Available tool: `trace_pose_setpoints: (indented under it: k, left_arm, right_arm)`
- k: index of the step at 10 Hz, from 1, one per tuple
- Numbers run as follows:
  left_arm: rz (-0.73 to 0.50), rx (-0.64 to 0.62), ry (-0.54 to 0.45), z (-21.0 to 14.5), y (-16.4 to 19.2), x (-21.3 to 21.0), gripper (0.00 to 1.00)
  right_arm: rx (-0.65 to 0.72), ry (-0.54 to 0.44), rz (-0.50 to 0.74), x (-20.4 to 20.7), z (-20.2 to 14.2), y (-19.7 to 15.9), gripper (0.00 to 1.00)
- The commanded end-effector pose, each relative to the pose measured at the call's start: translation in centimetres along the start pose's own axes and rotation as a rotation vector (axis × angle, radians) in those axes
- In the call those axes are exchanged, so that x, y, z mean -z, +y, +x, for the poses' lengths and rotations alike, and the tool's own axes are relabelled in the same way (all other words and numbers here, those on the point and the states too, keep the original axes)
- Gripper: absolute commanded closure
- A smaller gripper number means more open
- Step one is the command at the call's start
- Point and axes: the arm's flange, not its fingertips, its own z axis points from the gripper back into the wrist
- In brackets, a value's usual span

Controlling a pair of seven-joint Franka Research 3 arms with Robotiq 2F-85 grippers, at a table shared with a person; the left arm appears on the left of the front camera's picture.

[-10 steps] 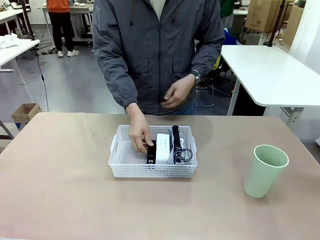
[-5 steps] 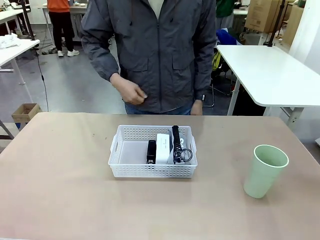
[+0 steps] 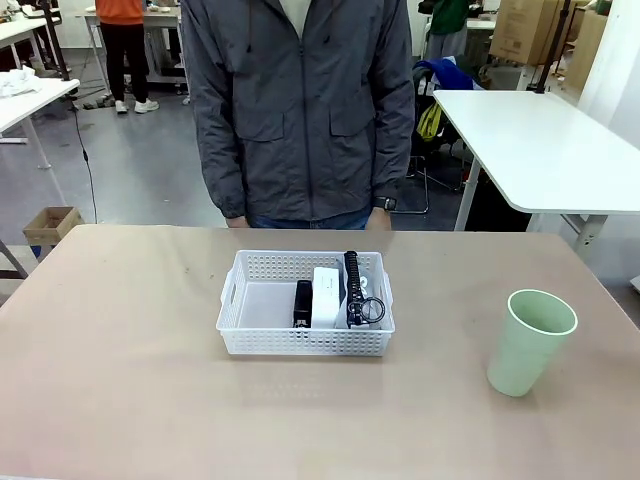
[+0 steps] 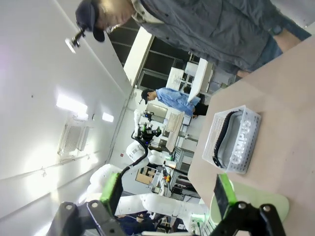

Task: Efficiently arrange items inside the basket to fit them all.
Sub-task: Pick up the Reusable plastic cup and place it inside the Organizing basket.

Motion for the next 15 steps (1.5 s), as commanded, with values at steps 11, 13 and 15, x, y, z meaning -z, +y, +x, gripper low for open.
trace_pose_setpoints:
  k: [11,13,15]
  left_arm:
    - [0.005,-0.003,0.003,-0.2,-0.1,-0.1,0.0]
    - [0.005,-0.003,0.003,-0.2,-0.1,-0.1,0.0]
    - [0.005,-0.003,0.003,-0.2,-0.1,-0.1,0.0]
  right_arm:
    - [-0.131,0.505,-0.518,-3.3,-6.9,-4.0,0.0]
    - [-0.357,0.602,-0.519,-2.7,-6.1,-5.1,0.0]
    - [-0.789,0.75,-0.389,-0.2,-6.5,-6.4,0.0]
